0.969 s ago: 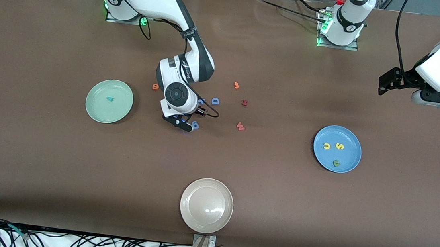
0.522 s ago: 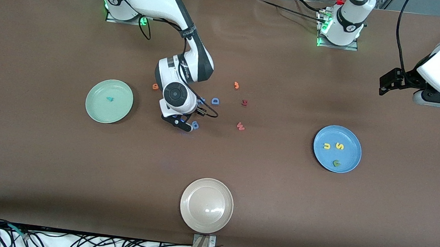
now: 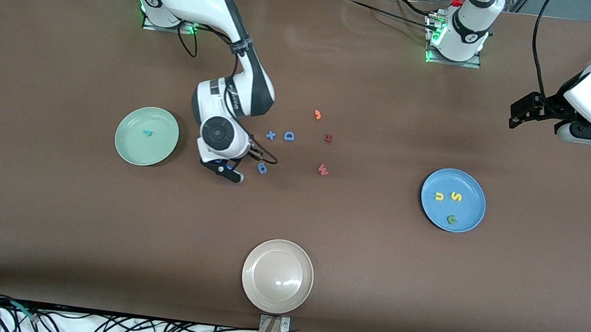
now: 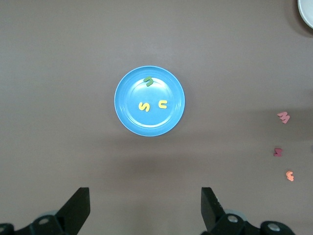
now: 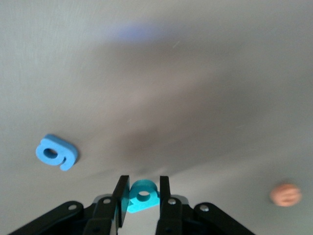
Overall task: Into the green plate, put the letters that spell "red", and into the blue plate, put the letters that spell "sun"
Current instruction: 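Grasp the teal letter with the right gripper, then carry the teal letter over the green plate with the right gripper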
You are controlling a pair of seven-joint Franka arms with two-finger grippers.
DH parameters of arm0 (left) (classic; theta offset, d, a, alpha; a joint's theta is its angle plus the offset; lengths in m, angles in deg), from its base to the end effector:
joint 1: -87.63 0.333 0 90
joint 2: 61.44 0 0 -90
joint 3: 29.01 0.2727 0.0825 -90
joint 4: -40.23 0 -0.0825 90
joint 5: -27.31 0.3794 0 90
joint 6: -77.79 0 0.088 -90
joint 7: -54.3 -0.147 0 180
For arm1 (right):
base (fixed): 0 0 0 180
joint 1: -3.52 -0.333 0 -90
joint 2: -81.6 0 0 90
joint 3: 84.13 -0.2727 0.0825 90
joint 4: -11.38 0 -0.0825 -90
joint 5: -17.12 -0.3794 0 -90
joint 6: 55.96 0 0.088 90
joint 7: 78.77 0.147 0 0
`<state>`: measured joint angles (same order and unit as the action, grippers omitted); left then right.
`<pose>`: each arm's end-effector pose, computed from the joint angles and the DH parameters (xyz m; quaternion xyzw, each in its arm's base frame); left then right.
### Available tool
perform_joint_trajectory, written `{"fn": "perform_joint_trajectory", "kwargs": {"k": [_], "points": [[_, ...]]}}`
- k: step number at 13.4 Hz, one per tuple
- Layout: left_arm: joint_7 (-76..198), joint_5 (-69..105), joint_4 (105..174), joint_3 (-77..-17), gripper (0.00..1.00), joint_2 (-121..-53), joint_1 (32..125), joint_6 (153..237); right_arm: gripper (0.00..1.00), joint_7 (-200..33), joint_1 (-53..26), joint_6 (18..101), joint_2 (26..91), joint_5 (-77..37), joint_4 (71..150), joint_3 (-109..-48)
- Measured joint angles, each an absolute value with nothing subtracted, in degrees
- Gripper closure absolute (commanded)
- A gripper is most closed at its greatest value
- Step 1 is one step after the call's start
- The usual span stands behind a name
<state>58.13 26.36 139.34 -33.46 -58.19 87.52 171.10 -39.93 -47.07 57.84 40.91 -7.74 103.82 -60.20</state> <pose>0.5322 -0.0455 0.5024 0.9997 -0.0056 -0.0227 0.0044 0.5322 0.3236 0.1483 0.9721 -0.1911 -0.1327 0.0310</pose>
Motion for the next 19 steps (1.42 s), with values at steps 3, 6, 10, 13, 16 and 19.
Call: {"fn": "perform_joint_trajectory", "kwargs": {"k": [3, 6, 10, 13, 16, 19], "points": [[58.13, 26.36, 139.33, -33.63, 0.00, -58.31, 87.54, 171.15, 1.00, -44.73, -46.85, 48.13, 42.93, -7.74, 99.83, -53.70], [58.13, 26.36, 139.33, -33.68, 0.00, -58.45, 87.54, 171.13, 1.00, -52.76, -46.79, 42.07, 43.58, -7.74, 97.69, -46.99], [58.13, 26.35, 139.33, -33.72, 0.00, -58.51, 87.54, 171.13, 1.00, -67.85, -46.12, 36.58, 43.44, -7.74, 98.88, -39.28], [58.13, 26.35, 139.28, -33.76, 0.00, -58.52, 87.54, 171.12, 1.00, -77.65, -45.06, 37.09, 43.16, -7.77, 103.75, -36.03], [58.13, 26.35, 138.97, -33.86, 0.00, -58.54, 87.52, 171.13, 1.00, -82.53, -45.52, 46.60, 44.68, -8.23, 113.06, -35.70], [58.13, 26.35, 138.90, -34.12, 0.00, -58.55, 87.51, 171.12, 1.00, -83.49, -49.83, 60.17, 48.27, -8.55, 125.55, -36.10]]}}
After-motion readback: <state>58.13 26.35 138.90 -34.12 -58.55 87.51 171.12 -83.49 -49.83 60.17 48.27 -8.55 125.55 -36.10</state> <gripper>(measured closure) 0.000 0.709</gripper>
